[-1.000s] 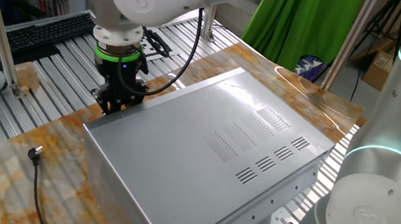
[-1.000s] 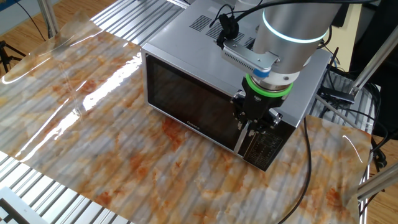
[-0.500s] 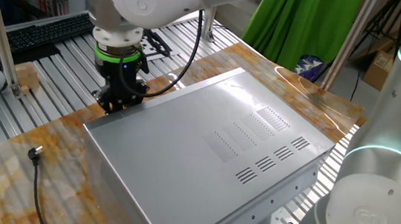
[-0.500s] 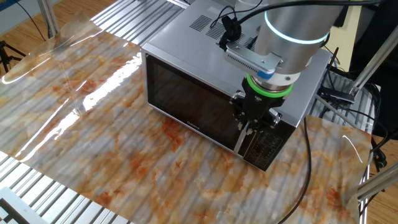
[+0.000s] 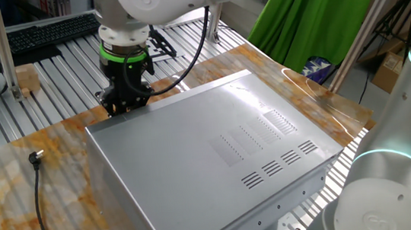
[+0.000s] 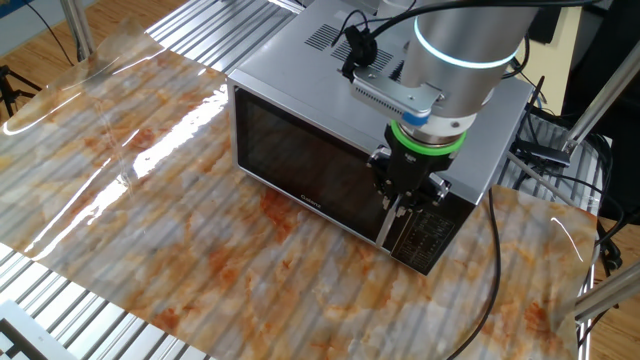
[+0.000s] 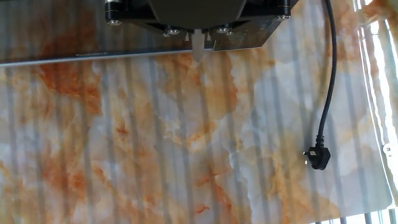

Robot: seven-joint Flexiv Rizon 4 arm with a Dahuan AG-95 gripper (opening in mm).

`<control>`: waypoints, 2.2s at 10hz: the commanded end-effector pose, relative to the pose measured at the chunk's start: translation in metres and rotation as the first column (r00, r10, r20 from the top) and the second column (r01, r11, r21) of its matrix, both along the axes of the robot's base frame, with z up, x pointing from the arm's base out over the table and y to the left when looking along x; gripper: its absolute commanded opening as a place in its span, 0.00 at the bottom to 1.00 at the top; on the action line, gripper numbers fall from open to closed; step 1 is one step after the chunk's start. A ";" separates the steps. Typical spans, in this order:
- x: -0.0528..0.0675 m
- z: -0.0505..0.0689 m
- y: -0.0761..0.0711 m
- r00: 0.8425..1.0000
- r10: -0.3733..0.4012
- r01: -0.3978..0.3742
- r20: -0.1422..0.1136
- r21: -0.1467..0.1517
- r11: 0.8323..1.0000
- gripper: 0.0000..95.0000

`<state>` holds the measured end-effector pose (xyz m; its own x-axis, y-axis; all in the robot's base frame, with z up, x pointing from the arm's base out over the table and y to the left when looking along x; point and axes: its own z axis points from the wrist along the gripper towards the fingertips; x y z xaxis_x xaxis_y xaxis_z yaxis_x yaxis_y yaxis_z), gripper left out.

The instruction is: Open the microwave door

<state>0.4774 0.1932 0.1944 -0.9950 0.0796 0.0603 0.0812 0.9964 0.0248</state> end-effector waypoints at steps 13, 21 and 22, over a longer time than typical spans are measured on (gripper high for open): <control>0.046 -0.002 -0.010 0.999 -0.031 0.029 -0.033 -0.044 0.999 0.00; 0.063 -0.002 -0.017 0.994 -0.113 0.113 -0.002 -0.026 0.993 0.40; 0.064 -0.002 -0.018 0.994 -0.113 0.113 -0.002 -0.026 0.993 0.40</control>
